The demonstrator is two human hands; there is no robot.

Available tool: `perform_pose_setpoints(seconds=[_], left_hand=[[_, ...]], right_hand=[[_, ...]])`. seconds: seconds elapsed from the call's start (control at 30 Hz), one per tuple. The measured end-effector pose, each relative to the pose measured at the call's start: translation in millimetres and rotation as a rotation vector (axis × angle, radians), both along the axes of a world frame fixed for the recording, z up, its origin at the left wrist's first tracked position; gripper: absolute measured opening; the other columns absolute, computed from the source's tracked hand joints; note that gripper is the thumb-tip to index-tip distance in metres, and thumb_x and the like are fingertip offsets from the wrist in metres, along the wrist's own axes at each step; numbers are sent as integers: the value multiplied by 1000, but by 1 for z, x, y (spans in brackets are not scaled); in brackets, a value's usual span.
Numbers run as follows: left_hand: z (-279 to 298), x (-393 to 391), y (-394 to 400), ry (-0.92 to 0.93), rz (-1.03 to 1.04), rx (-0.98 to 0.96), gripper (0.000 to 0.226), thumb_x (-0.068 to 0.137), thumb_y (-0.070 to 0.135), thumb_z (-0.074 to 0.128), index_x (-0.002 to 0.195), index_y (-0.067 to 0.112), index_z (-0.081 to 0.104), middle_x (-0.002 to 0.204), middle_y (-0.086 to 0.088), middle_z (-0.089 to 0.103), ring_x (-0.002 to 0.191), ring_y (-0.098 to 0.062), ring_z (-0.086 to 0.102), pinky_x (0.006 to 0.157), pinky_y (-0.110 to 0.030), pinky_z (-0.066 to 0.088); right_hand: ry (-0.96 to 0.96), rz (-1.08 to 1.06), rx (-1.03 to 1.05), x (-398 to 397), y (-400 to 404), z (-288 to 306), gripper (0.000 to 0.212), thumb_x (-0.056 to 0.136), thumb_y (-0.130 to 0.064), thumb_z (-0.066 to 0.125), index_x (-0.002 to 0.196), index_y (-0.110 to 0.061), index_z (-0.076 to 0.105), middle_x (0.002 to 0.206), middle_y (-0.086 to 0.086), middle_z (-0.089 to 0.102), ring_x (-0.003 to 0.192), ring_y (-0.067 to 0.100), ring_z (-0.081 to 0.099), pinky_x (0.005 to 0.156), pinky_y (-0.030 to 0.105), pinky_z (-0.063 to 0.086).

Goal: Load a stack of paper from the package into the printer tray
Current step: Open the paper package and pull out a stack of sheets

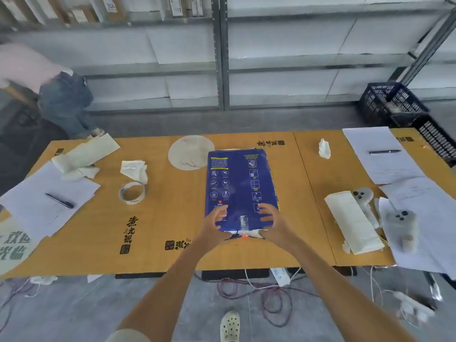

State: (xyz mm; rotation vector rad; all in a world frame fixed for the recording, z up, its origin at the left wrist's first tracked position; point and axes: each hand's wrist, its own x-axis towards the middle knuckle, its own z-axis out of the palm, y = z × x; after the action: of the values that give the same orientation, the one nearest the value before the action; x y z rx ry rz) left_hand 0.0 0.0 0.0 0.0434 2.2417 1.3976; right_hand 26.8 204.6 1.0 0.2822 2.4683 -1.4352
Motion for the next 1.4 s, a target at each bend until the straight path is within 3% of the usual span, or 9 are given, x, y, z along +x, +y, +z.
perform_pose_setpoints(seconds=[0.1, 0.2, 0.3, 0.43, 0.53, 0.7, 0.9, 1.13, 1.4], left_hand=[[-15, -18, -7, 126, -122, -203, 71, 75, 1, 64, 137, 23, 37, 142, -1, 42, 131, -20, 38, 102, -42, 45], [-29, -26, -7, 248, -238, -345, 68, 76, 2, 58, 138, 21, 37, 145, 0, 39, 135, -18, 31, 109, -37, 35], [-43, -33, -8, 336, -322, -483, 64, 80, 9, 55, 140, 22, 35, 149, 3, 34, 140, -15, 23, 110, -33, 33], [-57, -31, -9, 404, -360, -583, 61, 83, 17, 54, 140, 23, 34, 150, 4, 30, 141, -14, 20, 110, -29, 28], [-62, -28, -11, 424, -365, -602, 62, 85, 19, 55, 142, 24, 31, 152, 6, 25, 143, -14, 15, 111, -28, 25], [-59, -26, -11, 451, -342, -593, 60, 83, 17, 55, 140, 23, 35, 145, 5, 34, 136, -13, 25, 105, -26, 32], [-58, -20, -14, 459, -340, -584, 60, 83, 14, 54, 140, 22, 35, 144, 4, 34, 135, -13, 27, 104, -26, 33], [-58, -19, -11, 438, -328, -590, 59, 85, 16, 55, 140, 22, 34, 145, 3, 33, 135, -14, 25, 104, -28, 36], [-56, -20, -14, 433, -341, -573, 60, 83, 14, 54, 140, 23, 35, 144, 4, 33, 136, -14, 25, 100, -28, 38]], right_hand=[[-35, 2, 44, -15, -7, -13, 66, 74, 0, 68, 132, -19, 42, 125, 3, 52, 100, 13, 53, 64, 11, 45], [-31, 10, 128, -25, -11, -26, 58, 74, -3, 67, 128, -16, 48, 120, 4, 58, 95, 14, 55, 71, 18, 47], [-9, 79, 284, -38, -16, -33, 44, 78, -8, 65, 120, -18, 56, 113, 0, 63, 88, 11, 55, 68, 19, 44], [-1, 208, 500, -48, -21, -37, 28, 84, -22, 62, 113, -21, 60, 108, -3, 60, 94, 18, 58, 70, 31, 47], [29, 238, 542, -52, -25, -39, 22, 87, -25, 60, 108, -20, 63, 104, -2, 61, 94, 19, 58, 66, 29, 44], [33, 228, 528, -57, -26, -44, 12, 85, -25, 62, 96, -19, 63, 100, -1, 63, 88, 21, 60, 64, 30, 46], [94, 286, 506, -55, -24, -44, 17, 86, -23, 62, 103, -23, 66, 101, -3, 62, 89, 16, 60, 62, 25, 43], [115, 287, 512, -57, -26, -43, 12, 86, -21, 62, 94, -20, 70, 100, -1, 62, 88, 18, 60, 62, 24, 38], [111, 329, 498, -58, -26, -43, 12, 87, -18, 60, 92, -15, 70, 100, 0, 64, 89, 20, 60, 65, 28, 45]])
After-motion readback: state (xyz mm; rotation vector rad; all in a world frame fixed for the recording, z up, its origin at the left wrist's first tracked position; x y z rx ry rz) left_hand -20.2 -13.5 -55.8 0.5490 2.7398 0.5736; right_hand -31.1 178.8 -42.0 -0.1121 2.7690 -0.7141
